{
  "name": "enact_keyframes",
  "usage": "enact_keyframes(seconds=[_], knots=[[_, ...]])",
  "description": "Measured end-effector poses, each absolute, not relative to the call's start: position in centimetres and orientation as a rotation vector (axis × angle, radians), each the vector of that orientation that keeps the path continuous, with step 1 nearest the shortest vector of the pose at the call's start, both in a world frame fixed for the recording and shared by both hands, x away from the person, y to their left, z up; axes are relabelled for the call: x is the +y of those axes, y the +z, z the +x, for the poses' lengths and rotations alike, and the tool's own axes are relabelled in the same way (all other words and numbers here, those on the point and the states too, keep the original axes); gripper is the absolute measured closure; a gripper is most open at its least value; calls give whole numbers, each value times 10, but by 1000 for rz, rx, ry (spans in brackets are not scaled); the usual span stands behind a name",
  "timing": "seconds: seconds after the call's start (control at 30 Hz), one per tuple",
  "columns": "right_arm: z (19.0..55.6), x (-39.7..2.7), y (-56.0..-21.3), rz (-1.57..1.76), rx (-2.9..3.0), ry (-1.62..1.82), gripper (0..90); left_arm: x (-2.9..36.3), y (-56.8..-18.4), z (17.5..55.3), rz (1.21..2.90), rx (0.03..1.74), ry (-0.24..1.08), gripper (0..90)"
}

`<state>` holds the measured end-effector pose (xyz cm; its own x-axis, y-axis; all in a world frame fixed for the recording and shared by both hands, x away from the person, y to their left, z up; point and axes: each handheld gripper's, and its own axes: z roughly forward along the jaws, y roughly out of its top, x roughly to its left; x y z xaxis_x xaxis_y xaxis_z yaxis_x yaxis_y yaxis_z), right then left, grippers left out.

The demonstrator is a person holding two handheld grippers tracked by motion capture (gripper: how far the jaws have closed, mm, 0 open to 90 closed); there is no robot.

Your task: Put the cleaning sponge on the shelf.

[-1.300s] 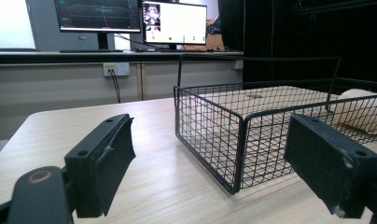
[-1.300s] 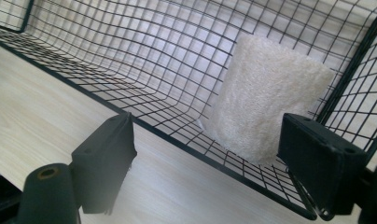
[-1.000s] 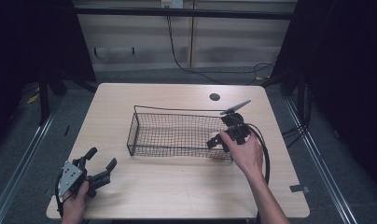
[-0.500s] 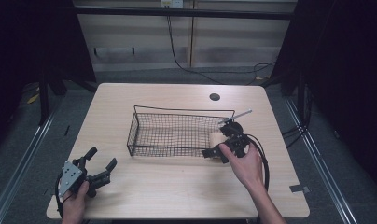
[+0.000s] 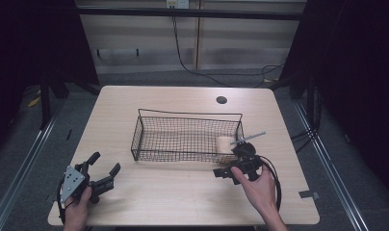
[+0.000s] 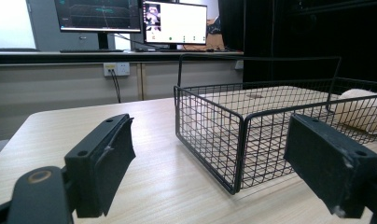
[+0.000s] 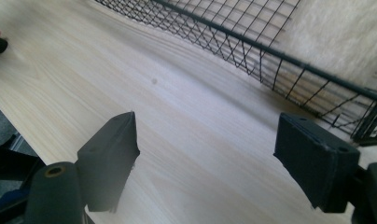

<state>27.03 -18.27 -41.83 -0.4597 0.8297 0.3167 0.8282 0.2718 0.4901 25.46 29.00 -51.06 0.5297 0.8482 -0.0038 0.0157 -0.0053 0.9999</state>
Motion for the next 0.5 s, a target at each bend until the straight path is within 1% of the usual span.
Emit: enact_keyframes(seconds=[0.2, 0.33, 0.37, 0.43, 0.5], knots=[[255, -181, -430, 1620, 2486, 969, 227, 290, -511, 254, 1433, 804, 783, 155], [251, -179, -436, 1610, 2477, 956, 230, 290, -511, 255, 1437, 799, 781, 155], [250, -178, -446, 1617, 2458, 965, 224, 290, -511, 255, 1437, 799, 781, 155], [249, -177, -453, 1629, 2445, 951, 226, 290, -511, 255, 1437, 799, 780, 155], [249, -175, -461, 1593, 2433, 916, 251, 290, -511, 255, 1437, 799, 780, 155]])
